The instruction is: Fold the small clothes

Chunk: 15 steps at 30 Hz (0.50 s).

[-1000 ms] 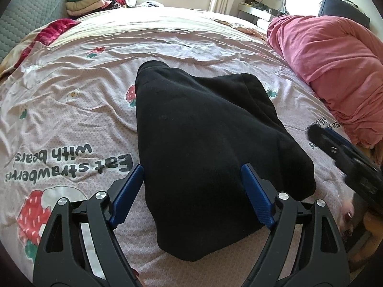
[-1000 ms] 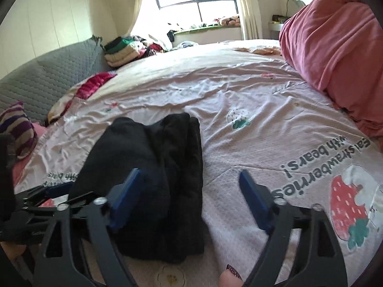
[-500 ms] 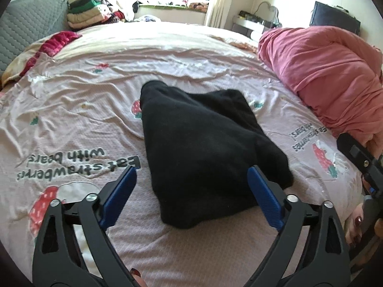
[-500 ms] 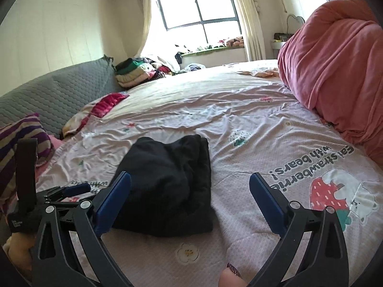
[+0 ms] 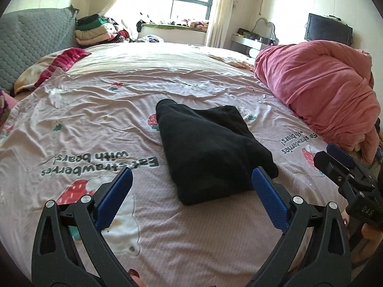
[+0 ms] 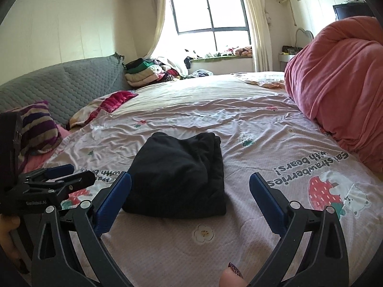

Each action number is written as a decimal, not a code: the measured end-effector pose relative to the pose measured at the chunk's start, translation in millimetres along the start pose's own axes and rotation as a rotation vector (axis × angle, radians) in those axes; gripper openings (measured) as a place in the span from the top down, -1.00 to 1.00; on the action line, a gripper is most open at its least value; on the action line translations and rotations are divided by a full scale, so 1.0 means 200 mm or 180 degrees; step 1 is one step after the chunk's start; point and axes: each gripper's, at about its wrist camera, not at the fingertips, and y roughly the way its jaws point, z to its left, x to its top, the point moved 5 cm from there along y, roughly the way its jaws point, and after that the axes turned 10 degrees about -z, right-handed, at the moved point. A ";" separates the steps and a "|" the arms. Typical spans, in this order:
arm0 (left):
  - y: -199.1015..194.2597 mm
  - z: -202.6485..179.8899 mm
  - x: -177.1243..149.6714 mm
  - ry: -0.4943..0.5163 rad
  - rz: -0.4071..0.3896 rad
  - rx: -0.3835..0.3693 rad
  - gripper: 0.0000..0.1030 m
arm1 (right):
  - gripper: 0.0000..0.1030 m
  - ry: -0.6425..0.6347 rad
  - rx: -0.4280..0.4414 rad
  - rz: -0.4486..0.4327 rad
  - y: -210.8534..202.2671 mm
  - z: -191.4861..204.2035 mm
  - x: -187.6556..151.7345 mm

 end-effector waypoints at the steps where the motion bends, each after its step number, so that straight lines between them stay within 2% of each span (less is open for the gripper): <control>1: -0.02 0.01 -0.01 0.0011 -0.0006 0.0012 -0.81 | -0.91 -0.0008 -0.0002 -0.0004 -0.01 0.01 -0.01; 5: -0.07 0.04 -0.08 0.0045 -0.0012 0.0053 -0.81 | -0.91 -0.0039 -0.0049 -0.0021 -0.05 0.03 -0.04; 15: -0.08 0.12 -0.29 0.0003 0.0161 0.0104 -0.81 | -0.91 -0.0087 -0.0213 0.0244 -0.05 0.05 -0.27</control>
